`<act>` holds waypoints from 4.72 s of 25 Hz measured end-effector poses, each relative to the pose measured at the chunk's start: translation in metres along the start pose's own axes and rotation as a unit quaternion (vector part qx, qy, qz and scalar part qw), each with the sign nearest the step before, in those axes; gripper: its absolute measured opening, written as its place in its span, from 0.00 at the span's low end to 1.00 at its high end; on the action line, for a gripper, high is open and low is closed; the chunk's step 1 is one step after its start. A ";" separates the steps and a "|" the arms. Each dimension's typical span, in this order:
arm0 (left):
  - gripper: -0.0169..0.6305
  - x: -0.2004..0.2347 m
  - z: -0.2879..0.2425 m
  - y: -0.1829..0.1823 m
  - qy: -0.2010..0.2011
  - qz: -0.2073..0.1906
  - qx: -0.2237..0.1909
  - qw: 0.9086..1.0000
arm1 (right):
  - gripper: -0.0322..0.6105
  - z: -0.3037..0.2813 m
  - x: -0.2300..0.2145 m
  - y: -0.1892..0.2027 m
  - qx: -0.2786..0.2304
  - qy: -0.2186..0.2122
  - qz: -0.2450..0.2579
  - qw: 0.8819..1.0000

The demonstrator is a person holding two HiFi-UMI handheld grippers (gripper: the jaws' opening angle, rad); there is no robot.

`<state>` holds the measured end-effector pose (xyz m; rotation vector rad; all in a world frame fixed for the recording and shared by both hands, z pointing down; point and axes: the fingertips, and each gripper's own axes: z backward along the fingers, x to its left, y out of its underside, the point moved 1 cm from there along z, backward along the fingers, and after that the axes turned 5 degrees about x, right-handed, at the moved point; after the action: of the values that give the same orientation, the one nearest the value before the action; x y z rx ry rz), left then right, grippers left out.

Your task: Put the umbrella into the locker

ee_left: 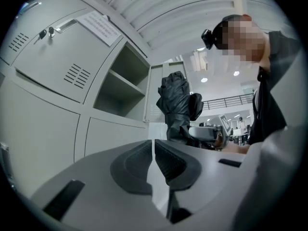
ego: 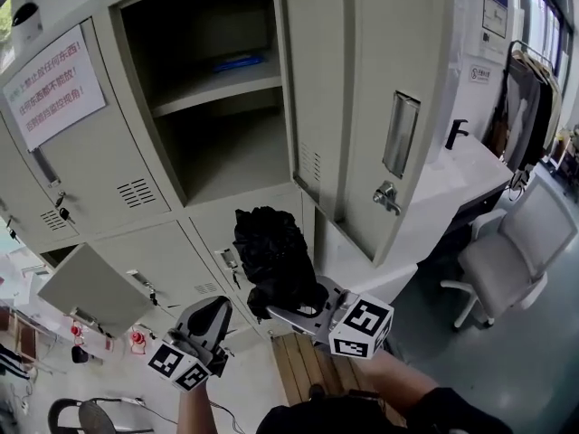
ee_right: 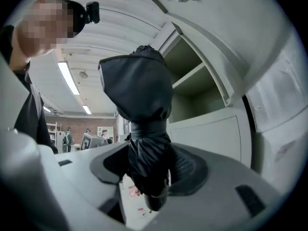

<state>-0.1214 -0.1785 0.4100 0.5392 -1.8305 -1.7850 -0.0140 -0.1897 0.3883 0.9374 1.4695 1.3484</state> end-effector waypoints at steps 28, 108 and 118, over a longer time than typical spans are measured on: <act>0.07 0.039 -0.016 -0.192 0.006 -0.188 -0.023 0.982 | 0.40 -0.090 -0.055 -0.209 -0.023 0.090 0.040 0.995; 0.07 0.049 -0.059 -0.288 0.007 -0.257 -0.038 0.966 | 0.39 -0.213 -0.202 -0.358 0.260 0.257 0.220 0.904; 0.07 0.052 -0.062 -0.280 -0.001 -0.257 -0.028 0.966 | 0.39 -0.221 -0.213 -0.351 0.287 0.252 0.263 0.886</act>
<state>-0.1447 -0.2738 0.1355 1.0674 -1.7378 -2.1530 -0.1452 -0.4995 0.0655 1.5250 2.1953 1.6579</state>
